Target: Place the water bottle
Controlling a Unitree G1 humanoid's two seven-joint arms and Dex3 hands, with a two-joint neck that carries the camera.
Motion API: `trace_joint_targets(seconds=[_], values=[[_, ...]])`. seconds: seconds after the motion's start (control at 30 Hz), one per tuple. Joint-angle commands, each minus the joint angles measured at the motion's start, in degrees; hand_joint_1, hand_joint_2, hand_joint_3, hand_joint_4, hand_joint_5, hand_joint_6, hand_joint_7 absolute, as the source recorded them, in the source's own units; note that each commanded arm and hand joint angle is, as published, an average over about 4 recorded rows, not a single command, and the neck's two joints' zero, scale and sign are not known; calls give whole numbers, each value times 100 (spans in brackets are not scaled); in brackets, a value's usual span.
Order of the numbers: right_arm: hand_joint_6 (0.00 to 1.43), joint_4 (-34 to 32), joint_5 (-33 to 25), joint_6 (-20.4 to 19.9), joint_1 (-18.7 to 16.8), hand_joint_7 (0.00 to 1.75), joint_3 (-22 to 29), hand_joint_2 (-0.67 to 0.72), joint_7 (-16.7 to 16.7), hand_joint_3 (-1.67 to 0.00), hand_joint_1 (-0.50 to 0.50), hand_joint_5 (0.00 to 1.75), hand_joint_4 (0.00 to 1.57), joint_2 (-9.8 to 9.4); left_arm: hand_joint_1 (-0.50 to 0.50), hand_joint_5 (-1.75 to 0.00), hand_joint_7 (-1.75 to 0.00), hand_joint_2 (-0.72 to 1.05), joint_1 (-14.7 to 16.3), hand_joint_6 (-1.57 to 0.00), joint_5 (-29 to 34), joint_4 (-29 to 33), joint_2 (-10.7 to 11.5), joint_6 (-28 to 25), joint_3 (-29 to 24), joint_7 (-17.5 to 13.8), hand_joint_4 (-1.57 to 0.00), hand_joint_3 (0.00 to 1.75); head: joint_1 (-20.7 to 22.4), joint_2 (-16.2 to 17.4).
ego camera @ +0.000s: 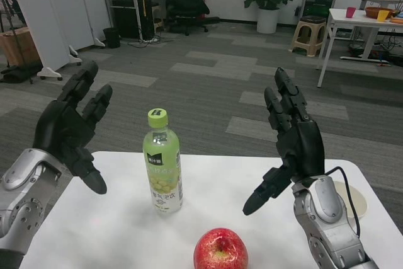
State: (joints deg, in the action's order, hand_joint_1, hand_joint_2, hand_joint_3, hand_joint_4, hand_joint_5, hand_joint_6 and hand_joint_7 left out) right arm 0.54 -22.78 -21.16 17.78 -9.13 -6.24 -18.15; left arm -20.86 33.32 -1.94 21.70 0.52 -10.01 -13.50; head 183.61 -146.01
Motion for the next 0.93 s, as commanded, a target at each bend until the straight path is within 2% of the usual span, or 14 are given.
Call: trace_joint_targets(seconds=[0.03, 0.1, 0.3, 0.47, 0.6, 0.7, 0.93], values=[[0, 71, -40, -28, 68, 0, -10, 63, 18, 0, -46, 0, 0, -22, -48, 0, 0, -64, -93, 0, 8, 0, 36, -34, 26, 6, 0, 9, 3, -4], [0, 75, -42, -28, 68, 0, -10, 63, 18, 0, -44, 0, 0, -22, -48, 0, 0, -64, -93, 0, 8, 0, 28, -34, 26, 6, 0, 9, 6, -8], [0, 86, -42, -28, 87, 0, -10, 66, 18, 0, -46, 0, 0, -31, -48, 0, 0, -64, -109, 0, 8, -8, 12, -34, 21, 6, 0, 9, 17, -16], [0, 128, -40, -35, 133, 0, -10, 60, 18, 0, -46, 0, 0, -29, -48, 0, 0, -64, -140, 0, 3, -19, 1, -34, 26, 6, 0, 9, 9, -37], [0, 148, -34, -35, 147, 0, -12, 66, 18, 0, -46, 0, 0, -13, -48, 0, 0, -55, -181, 0, 1, -54, 1, -34, 28, 6, 0, 9, 37, -32], [0, 165, -29, -37, 160, 0, -19, 66, 18, 0, -46, 0, 0, -5, -48, 0, 0, -55, -217, 0, -1, -87, 1, -34, 35, 6, 0, 9, 85, -26], [0, 218, -22, -34, 164, 0, -25, 62, 18, 0, -46, 0, 0, 7, -48, 0, 0, -55, -225, 0, 2, -105, -7, -34, 35, 3, 0, 9, 113, -44]])
